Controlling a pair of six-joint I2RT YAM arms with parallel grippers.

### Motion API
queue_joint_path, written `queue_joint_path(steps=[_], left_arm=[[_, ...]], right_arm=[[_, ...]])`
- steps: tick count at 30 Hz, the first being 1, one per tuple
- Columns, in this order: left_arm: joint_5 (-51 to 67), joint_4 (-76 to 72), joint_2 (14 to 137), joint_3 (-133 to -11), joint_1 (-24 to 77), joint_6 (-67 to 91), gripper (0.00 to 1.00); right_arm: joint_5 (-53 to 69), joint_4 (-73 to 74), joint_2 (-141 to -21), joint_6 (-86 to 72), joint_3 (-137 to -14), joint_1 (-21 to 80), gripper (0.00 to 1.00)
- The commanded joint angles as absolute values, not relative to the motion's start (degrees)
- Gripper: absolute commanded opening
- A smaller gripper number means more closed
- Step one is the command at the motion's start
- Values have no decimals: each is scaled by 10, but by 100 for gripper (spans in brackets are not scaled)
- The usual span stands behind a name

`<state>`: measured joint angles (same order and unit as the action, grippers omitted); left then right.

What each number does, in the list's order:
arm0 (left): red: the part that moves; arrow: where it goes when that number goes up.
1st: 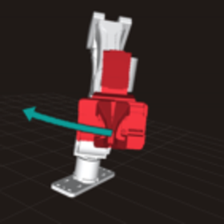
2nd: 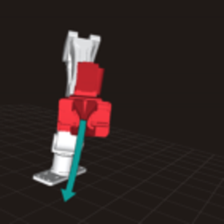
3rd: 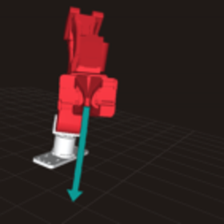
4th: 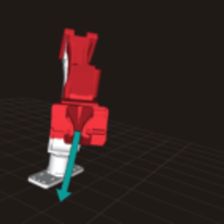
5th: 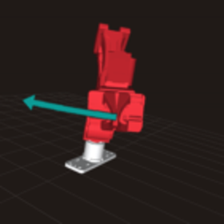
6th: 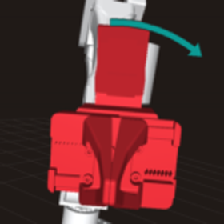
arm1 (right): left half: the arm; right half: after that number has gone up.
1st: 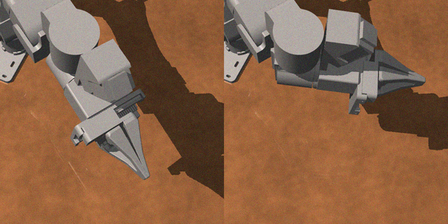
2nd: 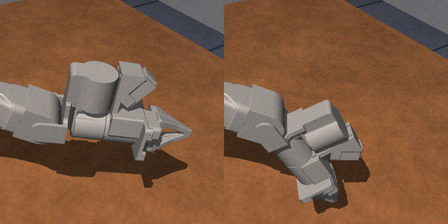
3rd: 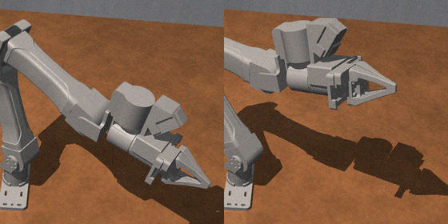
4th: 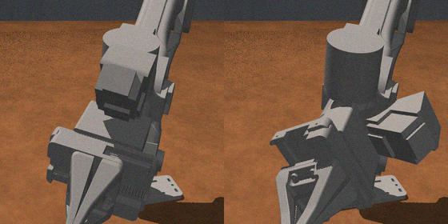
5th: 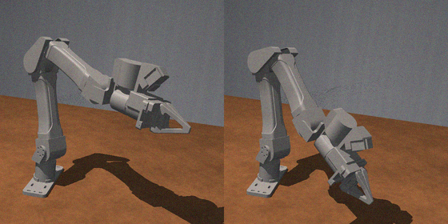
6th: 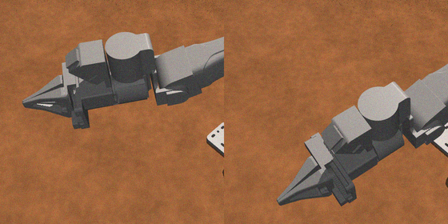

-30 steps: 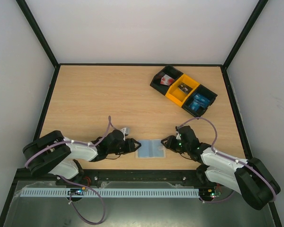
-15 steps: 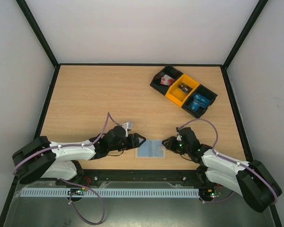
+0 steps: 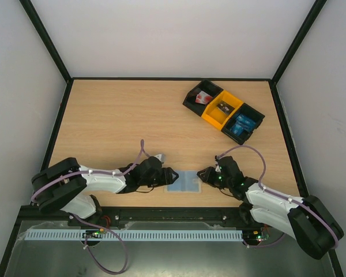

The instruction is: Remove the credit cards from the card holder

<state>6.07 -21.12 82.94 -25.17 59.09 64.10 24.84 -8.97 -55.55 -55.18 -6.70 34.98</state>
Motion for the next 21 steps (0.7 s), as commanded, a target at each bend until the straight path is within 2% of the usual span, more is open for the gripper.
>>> queue_joint_path(steps=[1, 4, 6, 9, 12, 13, 17, 21], left_arm=[[49, -202, 860, -260, 593, 642, 61], [62, -224, 883, -261, 596, 647, 56], [70, -242, 893, -263, 598, 651, 47], [74, -248, 901, -269, 601, 654, 29], [69, -246, 896, -268, 601, 657, 7], [66, -246, 891, -266, 601, 658, 3], [67, -255, 879, -262, 600, 659, 3], [98, -324, 869, -250, 601, 662, 3]], right_arm=[[234, -80, -550, -566, -40, 358, 23], [231, -83, -549, -568, -35, 359, 22], [230, -84, -550, -569, -34, 361, 21], [227, -87, -550, -571, -30, 363, 20], [224, -91, -550, -572, -28, 363, 19], [223, -91, -549, -572, -27, 363, 19], [222, -95, -549, -572, -26, 364, 19], [221, -100, -553, -572, -23, 364, 19]])
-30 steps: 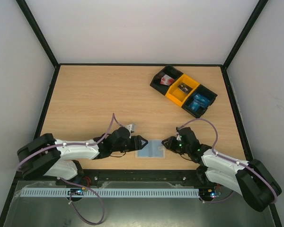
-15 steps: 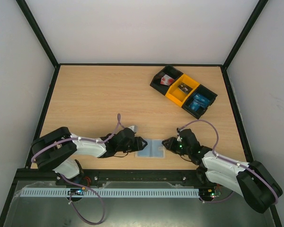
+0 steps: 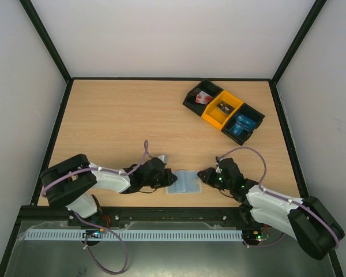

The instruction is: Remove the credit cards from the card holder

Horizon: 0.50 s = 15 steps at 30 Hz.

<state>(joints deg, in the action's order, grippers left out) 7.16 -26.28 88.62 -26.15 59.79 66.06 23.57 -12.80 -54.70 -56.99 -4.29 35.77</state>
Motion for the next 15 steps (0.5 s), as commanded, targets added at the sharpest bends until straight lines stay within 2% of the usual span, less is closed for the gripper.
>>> queue_joint_path(steps=[1, 6, 15], left_arm=[[107, -341, 872, -250, 601, 664, 3], [125, -361, 890, -255, 601, 673, 6], [53, -210, 829, -256, 600, 662, 33]], right_arm=[[221, -102, -554, -572, -23, 364, 19], [222, -105, -554, -574, -20, 364, 19], [212, -83, -530, -572, -19, 364, 19]])
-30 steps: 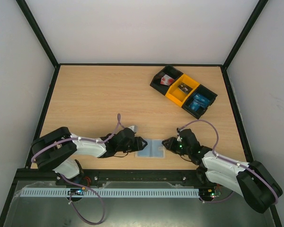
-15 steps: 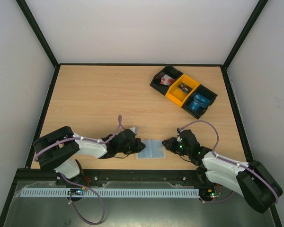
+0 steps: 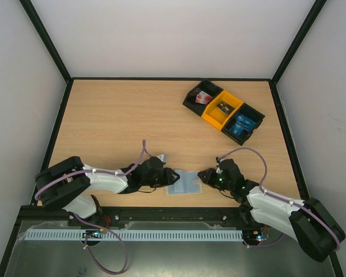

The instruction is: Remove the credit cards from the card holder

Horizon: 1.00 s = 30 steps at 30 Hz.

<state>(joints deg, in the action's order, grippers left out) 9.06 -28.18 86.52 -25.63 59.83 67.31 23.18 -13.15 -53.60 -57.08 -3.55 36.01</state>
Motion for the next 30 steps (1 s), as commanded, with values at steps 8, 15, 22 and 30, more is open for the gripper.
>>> queue_joint_path(steps=[8, 15, 22, 30], left_arm=[[30, -155, 828, -255, 601, 660, 42], [12, -115, 851, -279, 607, 650, 44], [-9, -93, 832, -281, 611, 649, 46], [-22, -81, 831, -291, 615, 652, 51]], right_arm=[[214, -89, -536, -574, -18, 364, 19], [212, -84, -529, -576, -17, 364, 19], [212, -87, -531, -577, -16, 364, 19], [212, -89, -531, -577, -16, 364, 19]])
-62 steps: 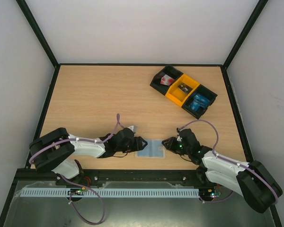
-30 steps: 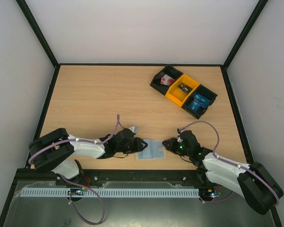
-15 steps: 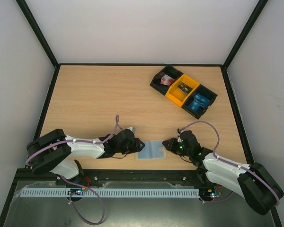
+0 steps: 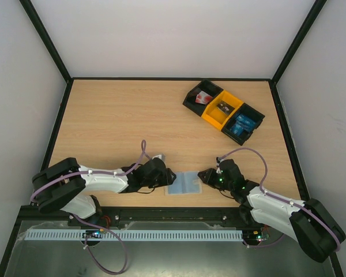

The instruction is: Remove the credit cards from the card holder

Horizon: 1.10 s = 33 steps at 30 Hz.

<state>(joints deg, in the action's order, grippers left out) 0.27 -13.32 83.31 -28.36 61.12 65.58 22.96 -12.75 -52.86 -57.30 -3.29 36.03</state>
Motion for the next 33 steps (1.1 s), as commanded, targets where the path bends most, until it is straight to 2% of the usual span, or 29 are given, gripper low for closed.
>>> queue_joint_path(steps=[1, 12, 19, 25, 29, 33], left_arm=[[-22, -79, 832, -293, 616, 653, 51], [9, -144, 886, -288, 624, 675, 50], [63, -228, 930, -307, 629, 696, 43], [83, -281, 934, -303, 632, 708, 35], [81, -296, 911, -294, 632, 717, 19], [82, -331, 895, -279, 632, 730, 10]], right_arm=[[212, -89, -530, -577, -16, 364, 19], [216, -94, -523, -580, -7, 365, 19], [217, -108, -527, -584, 1, 366, 19], [216, -109, -526, -582, 2, 366, 19], [216, -111, -528, -581, 6, 366, 19], [217, -112, -529, -578, 6, 366, 19]])
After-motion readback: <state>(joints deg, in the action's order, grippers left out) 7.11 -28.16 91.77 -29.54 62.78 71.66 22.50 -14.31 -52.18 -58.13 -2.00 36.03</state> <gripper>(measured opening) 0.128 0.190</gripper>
